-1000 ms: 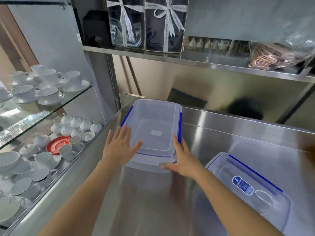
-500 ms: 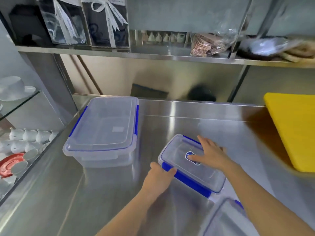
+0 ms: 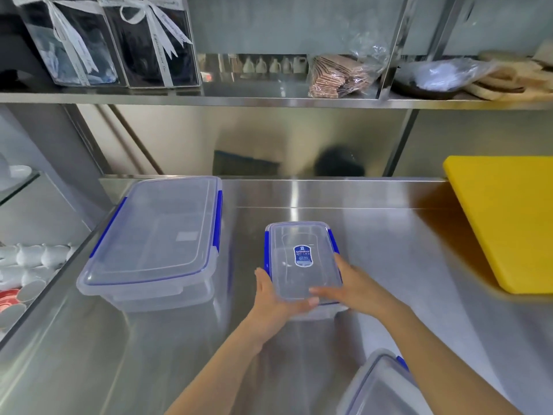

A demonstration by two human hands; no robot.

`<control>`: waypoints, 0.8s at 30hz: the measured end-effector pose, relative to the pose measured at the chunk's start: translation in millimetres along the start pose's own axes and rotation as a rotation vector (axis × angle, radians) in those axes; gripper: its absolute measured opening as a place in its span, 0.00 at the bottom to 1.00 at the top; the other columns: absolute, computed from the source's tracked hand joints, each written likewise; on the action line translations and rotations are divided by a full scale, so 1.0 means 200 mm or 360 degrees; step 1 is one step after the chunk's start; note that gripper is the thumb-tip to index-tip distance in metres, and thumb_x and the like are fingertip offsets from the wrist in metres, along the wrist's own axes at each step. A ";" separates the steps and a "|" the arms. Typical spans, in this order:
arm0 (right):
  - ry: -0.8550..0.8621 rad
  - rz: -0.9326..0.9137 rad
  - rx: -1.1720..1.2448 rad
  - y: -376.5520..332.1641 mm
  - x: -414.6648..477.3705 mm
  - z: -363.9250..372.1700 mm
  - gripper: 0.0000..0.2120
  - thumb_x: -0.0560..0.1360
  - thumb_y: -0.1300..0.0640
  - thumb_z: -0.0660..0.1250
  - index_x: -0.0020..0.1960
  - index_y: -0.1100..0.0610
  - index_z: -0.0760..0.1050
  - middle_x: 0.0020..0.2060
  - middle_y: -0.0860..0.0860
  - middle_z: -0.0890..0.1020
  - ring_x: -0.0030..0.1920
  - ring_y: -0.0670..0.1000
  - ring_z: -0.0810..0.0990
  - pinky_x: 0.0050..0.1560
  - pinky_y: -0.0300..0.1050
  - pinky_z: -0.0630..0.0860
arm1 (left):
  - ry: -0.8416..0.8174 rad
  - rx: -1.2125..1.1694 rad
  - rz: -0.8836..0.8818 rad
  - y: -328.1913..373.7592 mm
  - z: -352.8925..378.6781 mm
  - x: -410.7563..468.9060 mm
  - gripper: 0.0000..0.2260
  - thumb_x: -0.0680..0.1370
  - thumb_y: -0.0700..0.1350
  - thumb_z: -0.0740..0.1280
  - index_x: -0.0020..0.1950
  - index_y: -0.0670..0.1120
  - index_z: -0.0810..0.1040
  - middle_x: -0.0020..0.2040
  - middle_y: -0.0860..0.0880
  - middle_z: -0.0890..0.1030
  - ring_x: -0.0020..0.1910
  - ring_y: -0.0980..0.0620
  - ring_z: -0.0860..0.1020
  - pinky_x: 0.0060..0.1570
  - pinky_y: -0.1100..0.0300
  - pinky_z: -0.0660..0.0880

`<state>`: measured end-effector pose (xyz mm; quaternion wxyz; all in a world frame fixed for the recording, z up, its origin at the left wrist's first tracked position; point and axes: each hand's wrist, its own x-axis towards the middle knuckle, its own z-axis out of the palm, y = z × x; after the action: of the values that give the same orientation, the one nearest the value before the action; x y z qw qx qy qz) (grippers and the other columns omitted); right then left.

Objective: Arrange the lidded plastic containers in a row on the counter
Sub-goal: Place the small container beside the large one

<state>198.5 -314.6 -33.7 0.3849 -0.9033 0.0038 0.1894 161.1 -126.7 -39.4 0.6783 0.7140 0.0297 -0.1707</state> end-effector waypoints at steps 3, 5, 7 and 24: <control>-0.0308 -0.0083 -0.0019 0.03 -0.01 0.02 0.66 0.54 0.37 0.79 0.74 0.38 0.34 0.73 0.38 0.53 0.72 0.44 0.60 0.71 0.50 0.65 | 0.0068 0.0567 0.0107 -0.04 -0.07 0.04 0.60 0.48 0.64 0.79 0.71 0.58 0.47 0.73 0.54 0.59 0.73 0.53 0.61 0.68 0.51 0.68; -0.0351 -0.0113 -0.0033 0.04 -0.01 0.02 0.66 0.56 0.44 0.80 0.74 0.38 0.33 0.71 0.37 0.52 0.71 0.45 0.60 0.71 0.48 0.65 | 0.0086 0.0688 0.0213 -0.05 -0.10 0.05 0.55 0.51 0.62 0.78 0.72 0.54 0.54 0.71 0.53 0.64 0.71 0.52 0.64 0.70 0.44 0.63; -0.0276 -0.0137 -0.0021 0.05 0.00 0.01 0.62 0.59 0.46 0.78 0.74 0.37 0.35 0.72 0.39 0.55 0.70 0.46 0.63 0.70 0.48 0.67 | 0.0120 0.0618 0.0327 -0.06 -0.12 0.06 0.41 0.57 0.58 0.78 0.66 0.58 0.64 0.63 0.56 0.74 0.65 0.55 0.72 0.68 0.45 0.67; -0.0055 -0.0161 0.0101 -0.08 0.44 -0.03 0.55 0.60 0.44 0.77 0.74 0.36 0.43 0.69 0.48 0.64 0.66 0.50 0.71 0.68 0.52 0.70 | 0.0632 0.0989 0.0321 -0.01 -0.22 0.40 0.23 0.76 0.46 0.68 0.70 0.50 0.67 0.67 0.51 0.70 0.62 0.52 0.72 0.67 0.53 0.69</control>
<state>284.9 -295.0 -49.2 0.4223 -0.8864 -0.0424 0.1850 245.3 -98.7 -62.7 0.4240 0.9041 0.0371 0.0376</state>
